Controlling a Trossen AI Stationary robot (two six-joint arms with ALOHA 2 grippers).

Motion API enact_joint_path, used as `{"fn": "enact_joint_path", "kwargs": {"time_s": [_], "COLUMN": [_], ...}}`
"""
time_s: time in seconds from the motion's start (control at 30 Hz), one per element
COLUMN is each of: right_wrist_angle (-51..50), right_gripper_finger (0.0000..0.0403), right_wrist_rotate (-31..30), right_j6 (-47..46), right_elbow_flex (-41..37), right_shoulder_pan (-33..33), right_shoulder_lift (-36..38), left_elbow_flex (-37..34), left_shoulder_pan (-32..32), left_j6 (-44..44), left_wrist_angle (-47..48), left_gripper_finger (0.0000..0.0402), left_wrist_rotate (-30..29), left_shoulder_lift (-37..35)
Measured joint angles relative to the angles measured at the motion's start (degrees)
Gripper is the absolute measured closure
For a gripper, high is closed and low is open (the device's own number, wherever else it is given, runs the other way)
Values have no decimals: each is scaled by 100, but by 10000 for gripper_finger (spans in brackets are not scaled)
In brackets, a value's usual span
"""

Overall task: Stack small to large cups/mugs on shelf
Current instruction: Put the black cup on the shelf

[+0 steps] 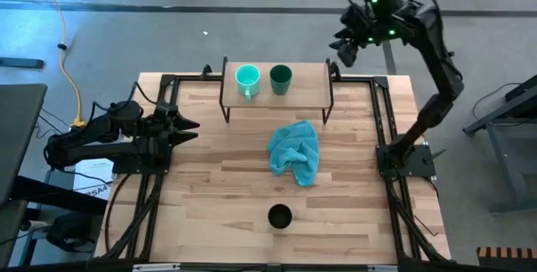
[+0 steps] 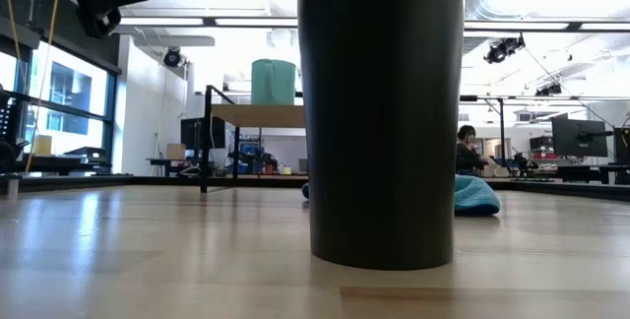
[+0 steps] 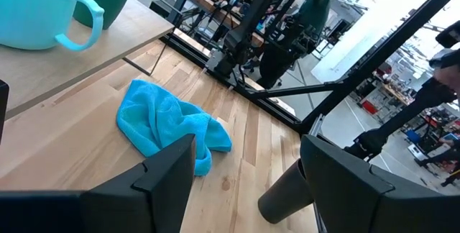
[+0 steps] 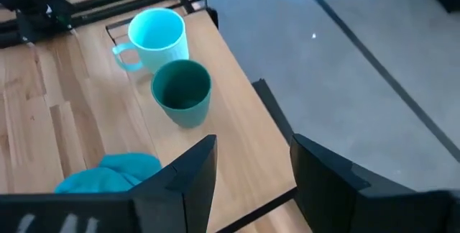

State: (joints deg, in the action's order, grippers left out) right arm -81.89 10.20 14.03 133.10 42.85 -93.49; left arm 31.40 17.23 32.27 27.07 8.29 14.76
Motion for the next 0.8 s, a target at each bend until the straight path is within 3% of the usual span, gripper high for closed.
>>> {"fn": "enact_joint_path", "kwargs": {"time_s": [0.2,0.33,0.8], "right_wrist_angle": [349,834,3896], "right_gripper_finger": [233,233,233], "right_wrist_rotate": [679,784,1008], "right_j6": [104,62,-982], "right_elbow_flex": [-87,-537,-4415], "right_shoulder_pan": [80,76,-292], "right_shoulder_lift": [347,753,3213], "left_elbow_flex": [0,0,0], "left_shoulder_pan": [0,-1,1], "left_j6": [2,15,50], "left_wrist_angle": [0,-2,-44], "left_gripper_finger": [163,163,163], "left_wrist_rotate": [0,0,-42], "left_shoulder_lift": [0,1,1]}}
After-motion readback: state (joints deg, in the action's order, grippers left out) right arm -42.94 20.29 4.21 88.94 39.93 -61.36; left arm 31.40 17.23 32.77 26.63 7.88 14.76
